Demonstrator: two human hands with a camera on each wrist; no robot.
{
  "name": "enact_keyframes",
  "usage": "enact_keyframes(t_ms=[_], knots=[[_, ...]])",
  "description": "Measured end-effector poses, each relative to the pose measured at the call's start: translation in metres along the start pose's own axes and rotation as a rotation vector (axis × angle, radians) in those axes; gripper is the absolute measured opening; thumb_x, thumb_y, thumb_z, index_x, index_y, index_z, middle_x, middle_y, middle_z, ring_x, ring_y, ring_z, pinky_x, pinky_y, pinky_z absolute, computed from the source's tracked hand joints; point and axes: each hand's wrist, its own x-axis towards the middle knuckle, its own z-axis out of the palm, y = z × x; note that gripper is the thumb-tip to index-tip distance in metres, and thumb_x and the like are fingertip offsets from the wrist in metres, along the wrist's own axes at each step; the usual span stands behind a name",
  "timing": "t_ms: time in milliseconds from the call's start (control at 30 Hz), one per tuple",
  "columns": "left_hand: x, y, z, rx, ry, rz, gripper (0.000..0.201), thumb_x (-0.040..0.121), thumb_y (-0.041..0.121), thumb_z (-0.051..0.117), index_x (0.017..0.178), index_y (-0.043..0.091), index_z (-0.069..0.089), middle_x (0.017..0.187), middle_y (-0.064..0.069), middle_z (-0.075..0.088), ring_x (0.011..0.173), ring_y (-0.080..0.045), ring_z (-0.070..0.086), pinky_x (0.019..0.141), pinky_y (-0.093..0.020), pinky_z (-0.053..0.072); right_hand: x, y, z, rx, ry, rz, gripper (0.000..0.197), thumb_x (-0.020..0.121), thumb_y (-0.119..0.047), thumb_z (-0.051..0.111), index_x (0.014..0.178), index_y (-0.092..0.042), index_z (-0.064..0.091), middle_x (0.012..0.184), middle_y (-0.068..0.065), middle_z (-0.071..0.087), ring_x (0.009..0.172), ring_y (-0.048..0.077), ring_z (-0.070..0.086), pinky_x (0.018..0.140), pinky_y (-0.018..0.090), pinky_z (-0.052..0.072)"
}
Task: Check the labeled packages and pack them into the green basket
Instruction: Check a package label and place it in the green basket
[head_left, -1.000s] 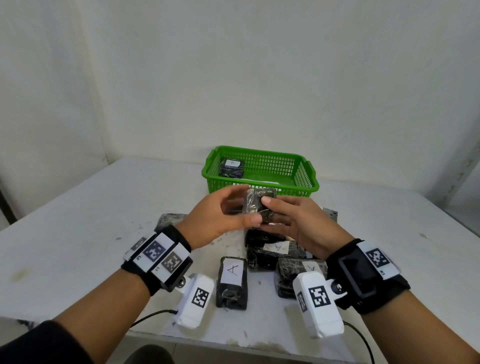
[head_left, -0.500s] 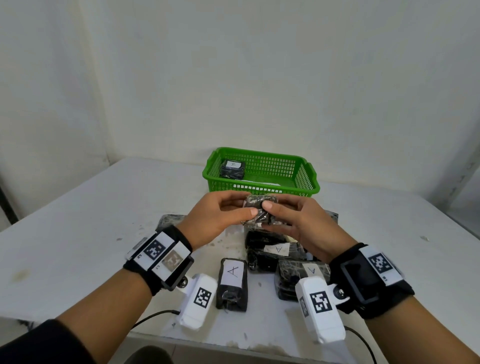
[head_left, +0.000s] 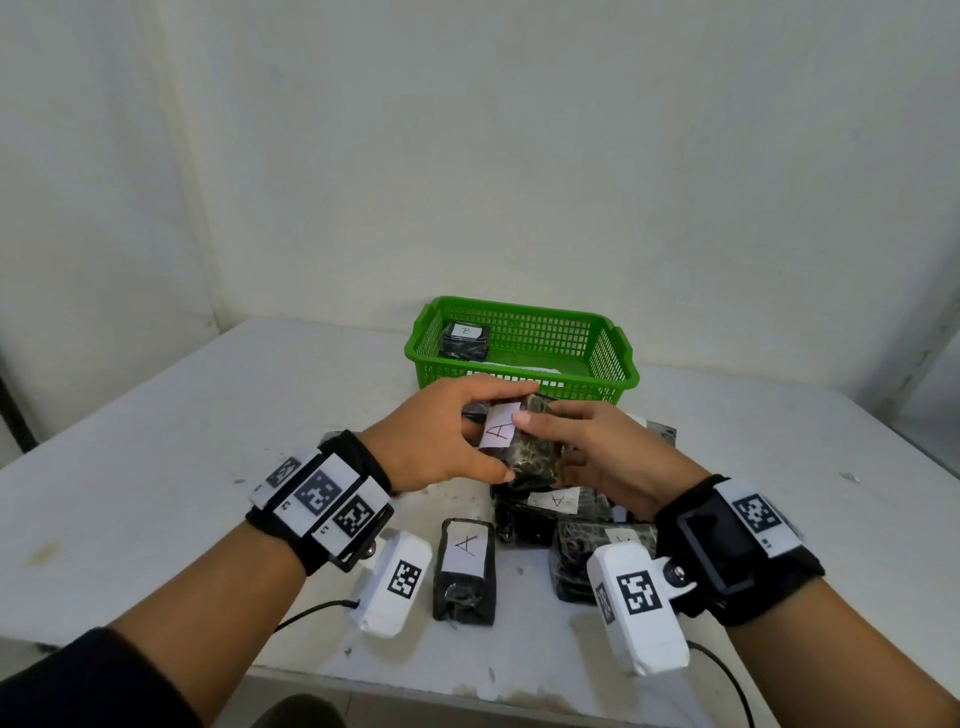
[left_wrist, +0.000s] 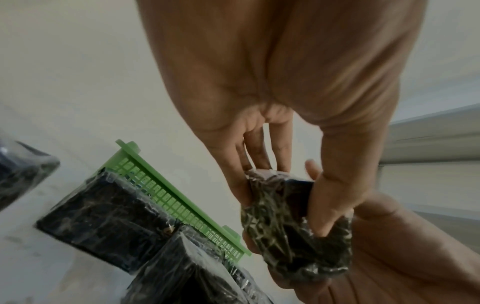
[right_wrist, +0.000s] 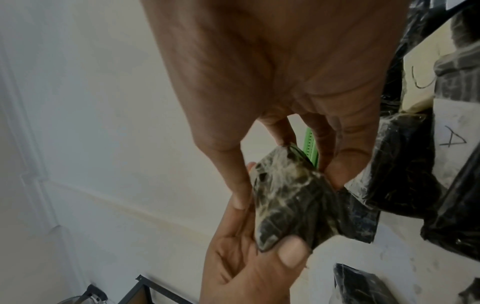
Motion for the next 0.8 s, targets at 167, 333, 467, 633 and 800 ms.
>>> enact_keyframes(t_ms=[167, 333, 467, 633, 800], knots=[[0.005, -0.003, -0.001, -0.090, 0.115, -0.020, 0.097, 0.068, 0.003, 0.085, 0.150, 0.025, 0.037, 0.140, 0.015, 0.054, 0.126, -0.008, 0.056, 0.102, -0.037, 0.051, 0.005, -0.005, 0.002, 0.258, 0.138, -0.049, 0.036, 0.090, -0.007, 0.075, 0.121, 0.002, 0.061, 0.112, 0.020, 0.073, 0.086, 0.027, 0.074, 0.062, 0.034, 0.062], [0.009, 0.003, 0.004, -0.239, 0.216, -0.097, 0.044, 0.085, 0.021, 0.074, 0.127, 0.015, 0.064, 0.119, -0.001, 0.071, 0.103, -0.015, 0.071, 0.085, -0.033, 0.059, 0.011, -0.008, -0.002, 0.367, 0.181, -0.090, 0.050, 0.091, -0.003, 0.072, 0.135, 0.005, 0.049, 0.126, 0.024, 0.066, 0.097, 0.033, 0.073, 0.069, 0.040, 0.065], [0.018, -0.001, 0.003, -0.323, 0.288, -0.125, 0.025, 0.089, 0.009, 0.069, 0.113, 0.005, 0.071, 0.108, -0.010, 0.074, 0.097, -0.023, 0.073, 0.085, -0.038, 0.060, 0.015, -0.011, -0.005, 0.254, 0.103, -0.055, 0.041, 0.093, -0.005, 0.069, 0.132, 0.001, 0.059, 0.118, 0.017, 0.070, 0.103, 0.032, 0.072, 0.074, 0.039, 0.065], [0.037, 0.002, -0.006, -0.332, 0.256, -0.180, 0.020, 0.087, 0.006, 0.070, 0.106, 0.000, 0.072, 0.102, -0.012, 0.075, 0.094, -0.024, 0.074, 0.083, -0.034, 0.060, 0.028, -0.024, -0.014, 0.096, 0.099, 0.009, 0.032, 0.096, -0.028, 0.070, 0.118, -0.005, 0.072, 0.094, 0.005, 0.076, 0.084, 0.019, 0.073, 0.073, 0.033, 0.060], [0.067, 0.004, -0.030, -0.266, 0.204, -0.241, 0.025, 0.088, 0.016, 0.071, 0.108, 0.001, 0.071, 0.107, -0.015, 0.073, 0.095, -0.026, 0.072, 0.085, -0.038, 0.059, 0.054, -0.042, -0.028, 0.043, 0.083, 0.089, 0.034, 0.092, -0.031, 0.077, 0.118, -0.010, 0.073, 0.103, 0.010, 0.075, 0.089, 0.023, 0.072, 0.075, 0.034, 0.063]])
